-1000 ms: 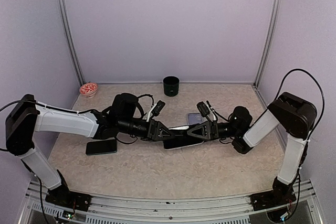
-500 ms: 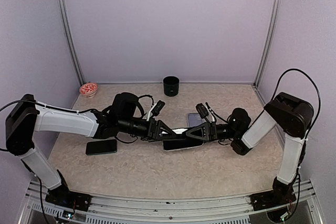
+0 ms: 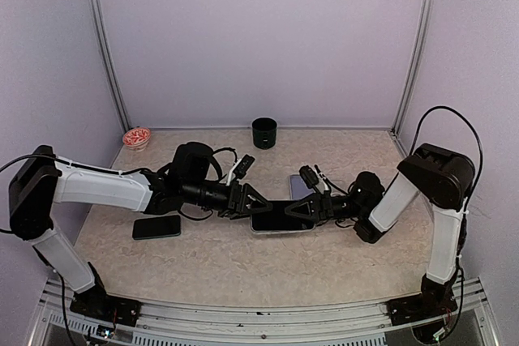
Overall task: Put the phone into the phone case
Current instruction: Pass from the left arm to the right, then press the corner of the phone case at the top left corner of the phone case.
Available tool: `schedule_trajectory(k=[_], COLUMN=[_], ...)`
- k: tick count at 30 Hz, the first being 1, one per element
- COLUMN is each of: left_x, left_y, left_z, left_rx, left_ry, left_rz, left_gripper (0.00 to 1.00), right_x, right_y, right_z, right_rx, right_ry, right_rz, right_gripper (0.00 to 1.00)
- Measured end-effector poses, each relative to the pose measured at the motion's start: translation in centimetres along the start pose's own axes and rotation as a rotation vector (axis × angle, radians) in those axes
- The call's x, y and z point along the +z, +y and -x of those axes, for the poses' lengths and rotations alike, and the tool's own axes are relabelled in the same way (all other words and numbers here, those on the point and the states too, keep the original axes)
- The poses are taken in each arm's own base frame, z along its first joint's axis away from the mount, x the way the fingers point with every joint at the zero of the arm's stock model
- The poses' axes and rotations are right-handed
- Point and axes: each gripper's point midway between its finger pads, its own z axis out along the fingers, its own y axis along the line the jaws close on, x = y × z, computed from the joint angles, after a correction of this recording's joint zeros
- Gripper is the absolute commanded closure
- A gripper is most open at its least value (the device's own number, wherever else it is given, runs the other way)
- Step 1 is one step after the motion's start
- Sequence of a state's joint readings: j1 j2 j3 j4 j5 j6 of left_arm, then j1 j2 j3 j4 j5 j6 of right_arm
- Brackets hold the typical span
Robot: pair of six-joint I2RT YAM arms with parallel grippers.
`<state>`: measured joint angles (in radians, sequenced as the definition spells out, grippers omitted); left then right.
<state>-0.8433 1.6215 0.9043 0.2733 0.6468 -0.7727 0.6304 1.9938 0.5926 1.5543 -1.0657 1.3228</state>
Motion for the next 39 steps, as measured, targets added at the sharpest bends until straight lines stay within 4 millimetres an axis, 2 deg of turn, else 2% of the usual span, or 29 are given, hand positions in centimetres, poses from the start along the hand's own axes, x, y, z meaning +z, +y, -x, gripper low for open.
schedule_trajectory(k=[14,24,28,35,39], left_x=[-0.6,-2.0,-2.3,-2.5,-2.7], left_y=[0.6,-1.4,-1.9,-2.3,-2.3], left_z=[-0.4,0.7,0.8,0.7,0.8], left_rx=[-0.062,-0.040,-0.035,-0.054,-0.063], left_ry=[-0.018,-0.072,-0.076,-0.078,-0.083], left_rz=[-0.044,-0.155,-0.183,-0.216,-0.222], left_gripper=[0.40,0.40,0.47,0.74,0.81], right_x=[0.2,0.3,0.3,0.3,0.4], right_y=[0.2,2.2,2.7,3.6,4.0], right_z=[0.0,0.8,0.9,1.0,1.1], right_rx=[0.068,0.035,0.022,-0.002,-0.015], right_ry=[0.007,-0.008,-0.007,0.010,0.013], right_rz=[0.007,0.033,0.040,0.057,0.065], right_gripper=[0.87,0.88,0.88,0.88,0.87])
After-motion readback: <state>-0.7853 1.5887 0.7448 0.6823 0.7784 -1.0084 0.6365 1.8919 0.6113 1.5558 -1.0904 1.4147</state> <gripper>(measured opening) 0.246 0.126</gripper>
